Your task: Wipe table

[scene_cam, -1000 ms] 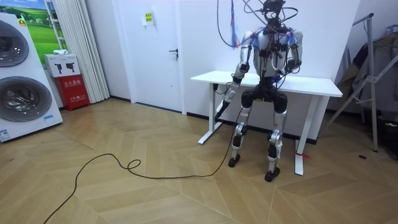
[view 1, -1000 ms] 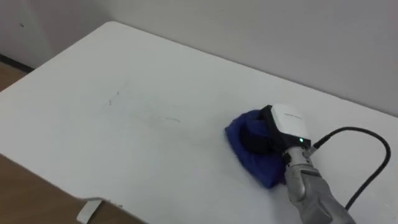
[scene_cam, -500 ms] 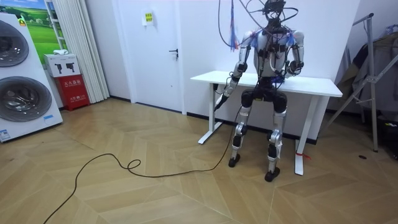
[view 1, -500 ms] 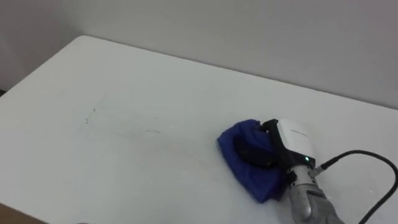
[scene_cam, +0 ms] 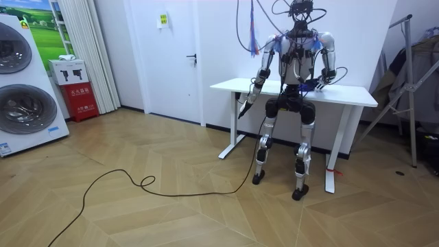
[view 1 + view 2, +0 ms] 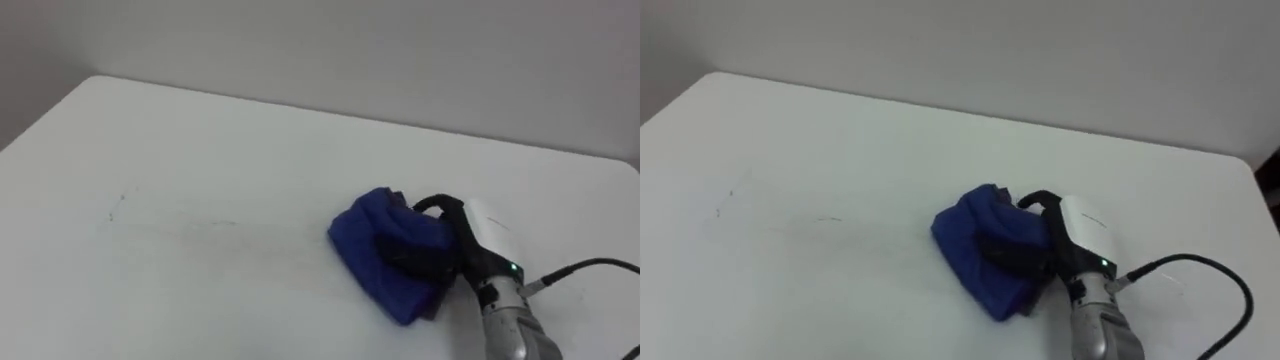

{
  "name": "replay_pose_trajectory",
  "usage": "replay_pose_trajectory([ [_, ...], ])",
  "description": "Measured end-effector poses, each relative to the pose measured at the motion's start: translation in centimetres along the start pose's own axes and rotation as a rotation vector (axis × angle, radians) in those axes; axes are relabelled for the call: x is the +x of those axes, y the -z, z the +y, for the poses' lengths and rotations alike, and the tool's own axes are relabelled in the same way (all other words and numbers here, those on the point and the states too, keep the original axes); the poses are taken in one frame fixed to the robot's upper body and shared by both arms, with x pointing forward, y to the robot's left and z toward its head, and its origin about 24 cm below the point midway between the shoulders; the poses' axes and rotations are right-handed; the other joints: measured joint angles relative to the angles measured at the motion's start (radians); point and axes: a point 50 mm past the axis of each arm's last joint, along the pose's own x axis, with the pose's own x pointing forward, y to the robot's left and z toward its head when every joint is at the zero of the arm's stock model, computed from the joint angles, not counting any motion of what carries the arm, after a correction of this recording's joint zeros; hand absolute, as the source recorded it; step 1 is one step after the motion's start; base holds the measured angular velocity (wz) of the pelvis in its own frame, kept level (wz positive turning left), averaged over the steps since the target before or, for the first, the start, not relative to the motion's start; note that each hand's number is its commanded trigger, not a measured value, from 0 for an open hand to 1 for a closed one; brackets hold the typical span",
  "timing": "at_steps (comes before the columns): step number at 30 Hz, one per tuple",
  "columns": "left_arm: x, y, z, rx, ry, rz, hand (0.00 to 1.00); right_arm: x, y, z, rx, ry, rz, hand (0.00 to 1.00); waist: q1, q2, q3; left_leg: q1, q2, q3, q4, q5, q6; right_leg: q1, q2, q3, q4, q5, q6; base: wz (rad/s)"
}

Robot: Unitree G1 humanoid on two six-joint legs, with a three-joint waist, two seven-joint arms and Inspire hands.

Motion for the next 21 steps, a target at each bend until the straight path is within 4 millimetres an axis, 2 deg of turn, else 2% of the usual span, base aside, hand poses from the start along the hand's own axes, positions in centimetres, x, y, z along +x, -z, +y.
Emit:
replay_pose_trajectory([
  [1,0.0,-0.2,0.0,-0.006,-0.001,-0.008,0.00,0.2,0.4,-1.0,0.023,0.030,0.024,0.00,-0.010,-0.002,0.0036,0.007,0.000,0.014,-0.007,-0.001,0.002,-0.009,-0.003,0.014,0.011,0.000,0.000,-0.36],
  [4,0.1,-0.7,-0.1,-0.020,-0.002,-0.021,0.00,0.4,1.3,-3.3,0.064,0.117,0.058,0.00,-0.017,-0.002,0.0053,0.016,0.001,0.051,-0.018,-0.004,0.007,-0.027,-0.004,0.050,0.011,0.002,0.004,-0.34],
  [6,0.1,-0.7,-0.2,-0.030,0.001,-0.019,0.00,0.6,1.2,-4.8,0.074,0.172,0.057,0.00,-0.024,-0.006,0.0054,0.016,0.001,0.065,-0.025,-0.005,0.008,-0.041,-0.005,0.065,0.015,0.004,0.005,-0.23],
  [8,0.2,-0.7,0.1,-0.050,-0.006,-0.014,0.00,0.6,0.8,-6.7,0.092,0.249,0.037,0.00,-0.036,-0.014,0.0101,0.021,0.002,0.073,-0.023,-0.007,0.010,-0.044,-0.005,0.072,0.021,0.004,0.005,-0.09],
  [13,0.2,-0.4,0.2,-0.058,0.001,-0.003,0.00,0.6,1.1,-9.2,0.082,0.351,0.035,0.00,-0.038,-0.025,0.0132,0.032,0.003,0.087,-0.026,-0.012,0.012,-0.043,-0.005,0.079,0.023,0.004,0.006,-0.07],
  [15,0.2,0.2,0.2,-0.058,0.002,0.023,0.00,0.6,1.2,-9.7,0.088,0.381,0.037,0.00,-0.048,-0.024,0.0134,0.032,0.003,0.087,-0.026,-0.012,0.012,-0.044,-0.005,0.079,0.023,0.004,0.006,0.00],
  [16,0.2,0.4,0.1,-0.065,0.006,0.033,0.00,0.5,1.4,-10.2,0.109,0.402,0.043,0.00,-0.055,-0.029,0.0105,0.032,0.003,0.087,-0.026,-0.012,0.012,-0.044,-0.005,0.078,0.023,0.004,0.006,0.00],
  [21,0.0,2.4,0.3,-0.091,0.001,0.115,0.00,-0.3,2.9,-12.3,0.166,0.546,0.103,0.00,-0.077,-0.024,0.0128,0.032,0.004,0.094,-0.028,-0.013,0.012,-0.048,-0.005,0.080,0.023,0.003,0.006,-0.02],
])
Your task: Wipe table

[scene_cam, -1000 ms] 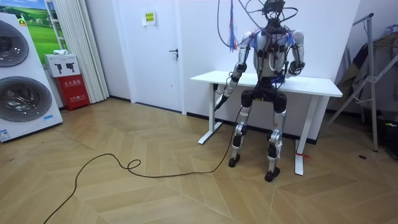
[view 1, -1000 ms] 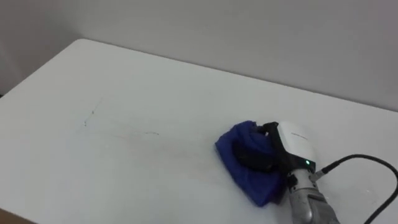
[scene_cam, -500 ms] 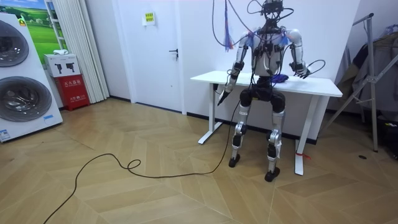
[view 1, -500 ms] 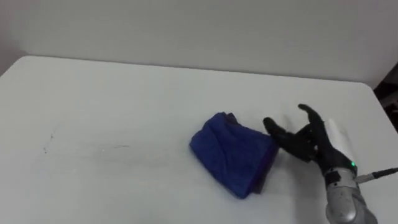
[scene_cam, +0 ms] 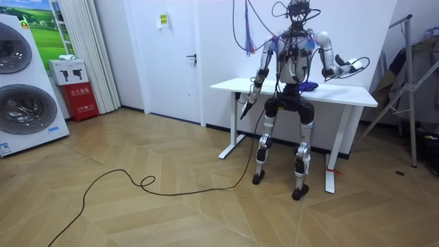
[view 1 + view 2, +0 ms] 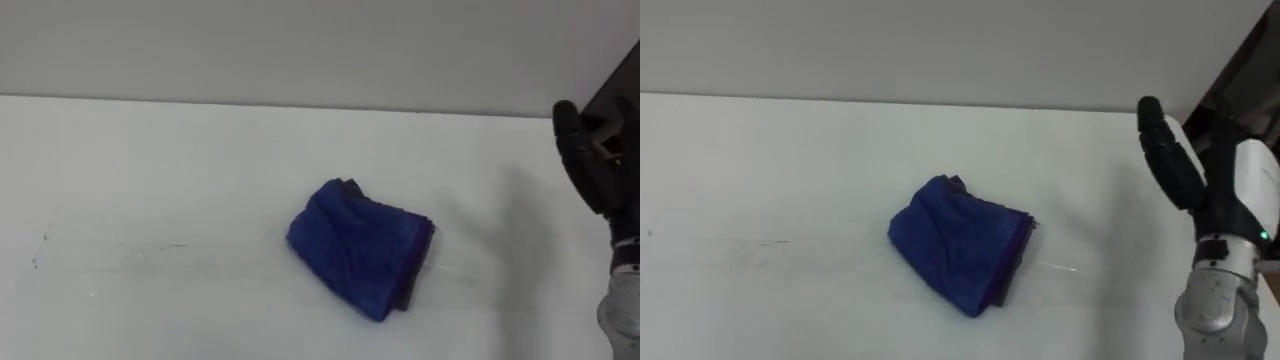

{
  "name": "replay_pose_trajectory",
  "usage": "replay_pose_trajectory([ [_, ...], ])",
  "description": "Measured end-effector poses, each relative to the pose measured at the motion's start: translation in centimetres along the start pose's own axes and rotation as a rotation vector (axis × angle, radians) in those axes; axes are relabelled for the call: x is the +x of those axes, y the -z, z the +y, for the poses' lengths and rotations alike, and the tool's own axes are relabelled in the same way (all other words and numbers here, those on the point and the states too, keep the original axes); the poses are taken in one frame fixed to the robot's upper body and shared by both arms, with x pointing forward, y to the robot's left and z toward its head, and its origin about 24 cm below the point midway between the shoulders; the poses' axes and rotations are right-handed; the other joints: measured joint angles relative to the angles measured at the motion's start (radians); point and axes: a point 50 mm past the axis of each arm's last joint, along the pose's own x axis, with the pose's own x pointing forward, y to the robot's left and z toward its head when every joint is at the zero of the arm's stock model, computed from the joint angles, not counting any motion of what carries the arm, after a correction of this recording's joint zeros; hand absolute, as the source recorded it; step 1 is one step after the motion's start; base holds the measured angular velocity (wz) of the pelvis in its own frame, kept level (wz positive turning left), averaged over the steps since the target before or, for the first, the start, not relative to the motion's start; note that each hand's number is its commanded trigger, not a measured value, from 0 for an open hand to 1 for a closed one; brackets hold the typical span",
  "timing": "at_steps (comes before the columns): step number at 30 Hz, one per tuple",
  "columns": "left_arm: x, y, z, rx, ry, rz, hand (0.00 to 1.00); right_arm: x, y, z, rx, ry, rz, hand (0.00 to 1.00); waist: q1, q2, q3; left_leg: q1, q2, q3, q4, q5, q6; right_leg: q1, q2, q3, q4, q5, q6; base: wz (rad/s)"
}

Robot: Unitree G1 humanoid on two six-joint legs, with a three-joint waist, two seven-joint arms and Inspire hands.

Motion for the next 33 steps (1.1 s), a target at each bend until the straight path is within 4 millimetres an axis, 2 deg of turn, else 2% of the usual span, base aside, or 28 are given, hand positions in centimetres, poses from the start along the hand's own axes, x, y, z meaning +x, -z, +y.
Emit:
replay_pose_trajectory([
  [3,-0.2,1.2,0.6,-0.041,-0.017,0.039,0.00,0.2,1.6,-1.6,-0.002,0.106,0.073,0.00,-0.020,-0.009,-0.0034,-0.003,0.001,0.002,-0.001,0.000,0.000,-0.008,-0.001,0.000,0.003,0.000,0.000,-0.01],
  [5,-0.3,1.8,1.0,-0.060,-0.032,0.058,0.00,0.2,3.4,-2.5,-0.013,0.155,0.159,0.00,-0.045,-0.023,-0.0060,-0.004,0.002,0.003,0.000,0.000,0.000,-0.008,0.000,0.001,0.004,0.000,0.000,0.00],
  [7,-0.3,2.2,1.3,-0.072,-0.035,0.070,0.00,0.0,4.7,-3.3,0.019,0.202,0.236,0.00,-0.061,-0.034,-0.0042,-0.005,0.002,0.004,0.001,0.000,0.000,-0.008,0.000,0.001,0.004,0.000,0.000,0.00],
  [9,-0.3,2.2,1.6,-0.088,-0.039,0.074,0.00,-0.9,6.8,-3.9,0.035,0.264,0.335,0.00,-0.072,-0.043,-0.0035,-0.007,0.002,0.004,0.003,-0.002,-0.001,-0.009,0.000,0.001,0.004,0.000,0.000,0.00],
  [12,-0.3,2.2,1.7,-0.091,-0.042,0.081,0.00,-2.1,9.0,-4.0,0.072,0.308,0.455,0.00,-0.090,-0.049,-0.0088,-0.007,0.004,0.009,0.003,-0.008,-0.001,-0.009,0.001,0.005,0.004,0.000,0.000,-0.05],
  [15,-0.3,2.3,1.8,-0.093,-0.045,0.086,0.00,-5.2,13.1,-4.7,0.078,0.372,0.678,0.00,-0.101,-0.049,-0.0107,-0.007,0.004,0.018,0.003,-0.011,0.000,-0.014,0.001,0.015,0.004,0.000,0.000,-0.08],
  [16,-0.3,2.4,1.9,-0.097,-0.047,0.087,0.00,-5.7,13.8,-4.8,0.083,0.384,0.720,0.00,-0.105,-0.052,-0.0134,-0.007,0.004,0.020,0.004,-0.012,0.001,-0.015,0.001,0.017,0.004,0.000,0.000,-0.06],
  [17,-0.3,2.4,2.0,-0.105,-0.053,0.090,0.00,-7.1,15.0,-5.0,0.091,0.407,0.799,0.00,-0.114,-0.060,-0.0117,-0.009,0.004,0.020,0.005,-0.014,0.001,-0.016,0.001,0.017,0.005,0.000,0.000,0.00],
  [19,-0.2,2.5,2.4,-0.124,-0.067,0.093,0.00,-9.1,16.6,-5.2,0.119,0.440,0.914,0.00,-0.122,-0.048,-0.0113,-0.011,0.004,0.020,0.005,-0.015,0.001,-0.017,0.002,0.017,0.004,0.000,0.000,0.00],
  [21,-0.1,2.2,2.7,-0.120,-0.075,0.083,0.00,-12.1,18.5,-5.4,0.127,0.462,1.059,0.00,-0.128,-0.047,-0.0158,-0.017,0.004,0.026,0.004,-0.016,0.001,-0.029,0.002,0.025,0.005,0.000,0.000,-0.08],
  [24,-0.2,2.3,2.6,-0.122,-0.076,0.089,0.00,-14.5,19.8,-5.6,0.179,0.529,1.196,0.00,-0.152,-0.037,-0.0165,-0.017,0.005,0.027,0.005,-0.017,0.002,-0.028,0.002,0.026,0.005,0.000,0.000,-0.03],
  [25,-0.2,2.3,2.6,-0.120,-0.074,0.091,0.00,-15.1,20.1,-5.6,0.181,0.542,1.228,0.00,-0.154,-0.030,-0.0130,-0.017,0.005,0.027,0.005,-0.017,0.002,-0.027,0.002,0.026,0.004,0.000,0.000,0.00],
  [26,-0.2,2.3,2.5,-0.120,-0.071,0.091,0.00,-16.3,20.6,-5.5,0.188,0.560,1.292,0.00,-0.156,-0.035,-0.0155,-0.017,0.005,0.027,0.006,-0.017,0.001,-0.027,0.003,0.025,0.005,0.000,0.000,0.00],
  [29,-0.1,2.2,2.5,-0.124,-0.071,0.090,0.00,-18.8,21.3,-5.1,0.241,0.605,1.426,0.00,-0.156,-0.035,-0.0156,-0.017,0.005,0.028,0.008,-0.018,0.001,-0.027,0.002,0.028,0.005,0.000,0.000,0.00],
  [33,0.0,2.0,2.2,-0.120,-0.060,0.089,0.00,-22.0,21.8,-3.8,0.253,0.515,1.553,0.00,-0.155,-0.032,-0.0164,-0.025,0.007,0.023,0.020,-0.026,-0.006,-0.025,0.004,0.024,0.004,0.000,0.000,0.02],
])
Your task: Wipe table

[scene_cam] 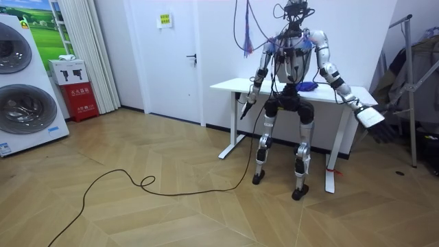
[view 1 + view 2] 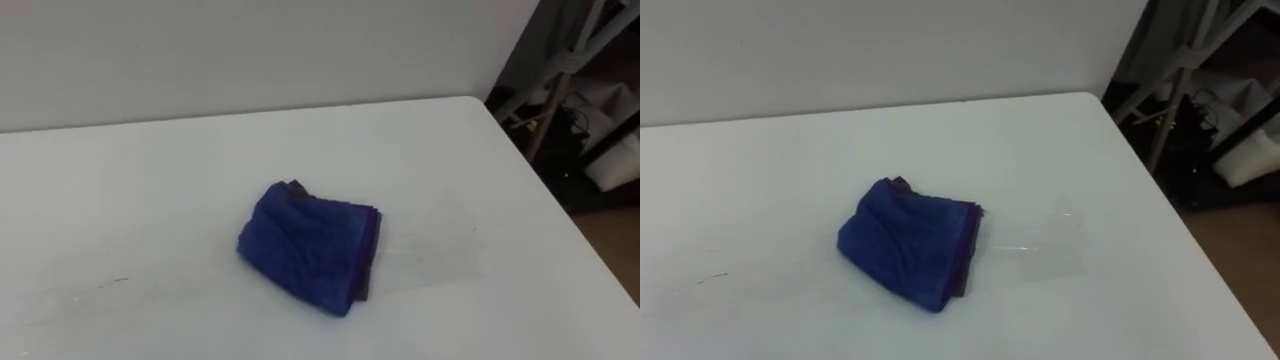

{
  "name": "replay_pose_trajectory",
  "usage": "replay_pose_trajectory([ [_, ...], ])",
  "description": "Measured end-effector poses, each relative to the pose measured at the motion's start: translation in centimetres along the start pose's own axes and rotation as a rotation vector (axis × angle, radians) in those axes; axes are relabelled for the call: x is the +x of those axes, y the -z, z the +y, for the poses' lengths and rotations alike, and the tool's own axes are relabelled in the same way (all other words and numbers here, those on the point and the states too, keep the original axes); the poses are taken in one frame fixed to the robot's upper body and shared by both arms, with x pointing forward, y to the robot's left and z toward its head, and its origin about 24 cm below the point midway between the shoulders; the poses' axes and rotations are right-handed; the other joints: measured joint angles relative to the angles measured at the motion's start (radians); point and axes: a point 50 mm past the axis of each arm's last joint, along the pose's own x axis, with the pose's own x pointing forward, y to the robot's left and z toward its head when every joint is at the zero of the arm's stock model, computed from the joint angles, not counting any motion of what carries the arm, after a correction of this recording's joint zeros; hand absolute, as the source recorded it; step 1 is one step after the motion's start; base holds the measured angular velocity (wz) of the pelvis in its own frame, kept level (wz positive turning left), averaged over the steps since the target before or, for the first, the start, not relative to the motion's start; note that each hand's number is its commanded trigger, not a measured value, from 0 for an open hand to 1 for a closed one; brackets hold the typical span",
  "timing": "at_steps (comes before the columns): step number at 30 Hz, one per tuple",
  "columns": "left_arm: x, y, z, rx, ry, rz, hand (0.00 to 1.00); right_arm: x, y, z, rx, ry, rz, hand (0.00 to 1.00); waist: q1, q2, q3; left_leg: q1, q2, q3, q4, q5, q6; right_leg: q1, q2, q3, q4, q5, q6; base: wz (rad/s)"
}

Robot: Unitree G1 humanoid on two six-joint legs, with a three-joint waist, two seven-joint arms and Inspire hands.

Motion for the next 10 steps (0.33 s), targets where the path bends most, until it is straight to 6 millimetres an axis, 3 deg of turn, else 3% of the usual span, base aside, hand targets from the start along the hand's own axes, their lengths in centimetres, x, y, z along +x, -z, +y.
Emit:
replay_pose_trajectory([
  [3,0.0,0.5,-0.7,0.024,0.018,0.026,0.00,-0.5,2.9,0.7,-0.158,-0.104,0.041,0.00,0.010,0.010,-0.0039,0.000,0.001,0.000,0.001,0.003,0.004,0.001,0.000,0.000,0.001,0.000,0.000,0.00],
  [5,0.0,1.1,-1.2,0.050,0.033,0.056,0.00,-1.4,4.6,2.1,-0.420,-0.224,0.004,0.00,0.022,0.018,-0.0034,0.000,0.002,0.003,0.006,0.002,0.004,0.002,0.001,0.000,0.001,0.000,0.000,0.00],
  [7,-0.1,0.7,-1.8,0.082,0.049,0.043,0.00,-2.3,5.6,3.3,-0.585,-0.304,-0.030,0.00,0.058,0.023,-0.0020,0.000,0.003,0.005,0.009,0.000,0.004,0.001,0.002,0.000,0.001,0.001,-0.001,-0.02],
  [8,-0.1,0.6,-2.2,0.108,0.060,0.036,0.00,-2.9,5.8,4.3,-0.678,-0.355,-0.067,0.00,0.076,0.037,-0.0058,0.000,0.004,0.005,0.014,-0.002,0.003,0.004,0.003,0.000,0.000,0.001,-0.002,0.00],
  [9,-0.1,0.7,-2.3,0.125,0.067,0.036,0.00,-3.2,5.6,5.0,-0.718,-0.380,-0.093,0.00,0.084,0.031,-0.0014,0.001,0.004,0.005,0.016,-0.003,0.003,0.006,0.004,0.000,-0.001,0.001,-0.002,0.00],
  [10,-0.2,0.5,-2.9,0.152,0.084,0.034,0.00,-3.7,5.3,6.0,-0.784,-0.423,-0.141,0.00,0.090,0.041,0.0001,0.002,0.004,0.003,0.020,-0.006,0.002,0.011,0.004,-0.003,-0.002,0.001,-0.002,0.00],
])
